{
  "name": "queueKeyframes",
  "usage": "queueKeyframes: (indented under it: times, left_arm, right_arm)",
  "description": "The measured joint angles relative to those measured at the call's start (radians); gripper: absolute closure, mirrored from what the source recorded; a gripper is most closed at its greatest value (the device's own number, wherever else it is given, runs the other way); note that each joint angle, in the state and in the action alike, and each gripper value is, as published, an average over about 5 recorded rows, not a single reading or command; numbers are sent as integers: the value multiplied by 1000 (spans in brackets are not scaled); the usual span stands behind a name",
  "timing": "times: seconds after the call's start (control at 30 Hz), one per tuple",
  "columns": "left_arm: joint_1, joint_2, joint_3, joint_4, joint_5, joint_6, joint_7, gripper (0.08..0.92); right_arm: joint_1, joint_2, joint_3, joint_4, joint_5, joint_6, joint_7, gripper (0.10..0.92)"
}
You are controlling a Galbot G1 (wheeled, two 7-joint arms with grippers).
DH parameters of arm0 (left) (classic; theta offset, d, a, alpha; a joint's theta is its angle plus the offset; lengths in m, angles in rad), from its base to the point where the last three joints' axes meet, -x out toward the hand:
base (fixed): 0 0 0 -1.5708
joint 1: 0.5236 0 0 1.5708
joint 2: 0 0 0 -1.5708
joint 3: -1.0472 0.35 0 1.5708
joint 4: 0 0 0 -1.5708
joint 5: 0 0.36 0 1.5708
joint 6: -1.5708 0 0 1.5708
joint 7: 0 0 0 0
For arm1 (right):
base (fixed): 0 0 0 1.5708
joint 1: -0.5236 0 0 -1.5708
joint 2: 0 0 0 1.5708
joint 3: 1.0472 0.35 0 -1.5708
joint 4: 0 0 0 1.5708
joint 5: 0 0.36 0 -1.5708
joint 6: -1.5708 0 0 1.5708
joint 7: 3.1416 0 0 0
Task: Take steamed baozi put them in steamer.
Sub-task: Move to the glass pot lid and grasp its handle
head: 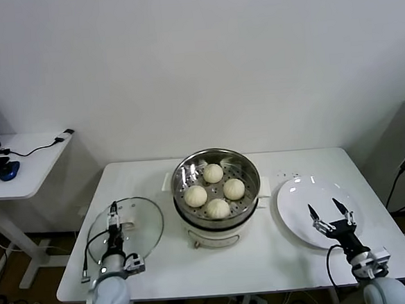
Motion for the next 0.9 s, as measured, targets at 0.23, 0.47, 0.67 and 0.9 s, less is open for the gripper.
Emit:
queueKeyframes:
  times: [0.23,0.47,0.67,0.9]
  left_arm:
    - [-34,10,2,45,-28,-24,-4,225]
    - [-48,13,4,65,-58,-61,-3,423]
    - [-50,22,1,64,-86,-88,-11,597]
    - [-33,43,-8,24,-121,-110,-12,799]
  right_arm:
    - [5,12,16,-8,-9,1,-9,203]
    - [12,27,24,-20,-19,3,-14,203]
    - [23,30,26,-31,-23,4,-15,203]
    - [38,31,27,-44,-22,4,-15,203]
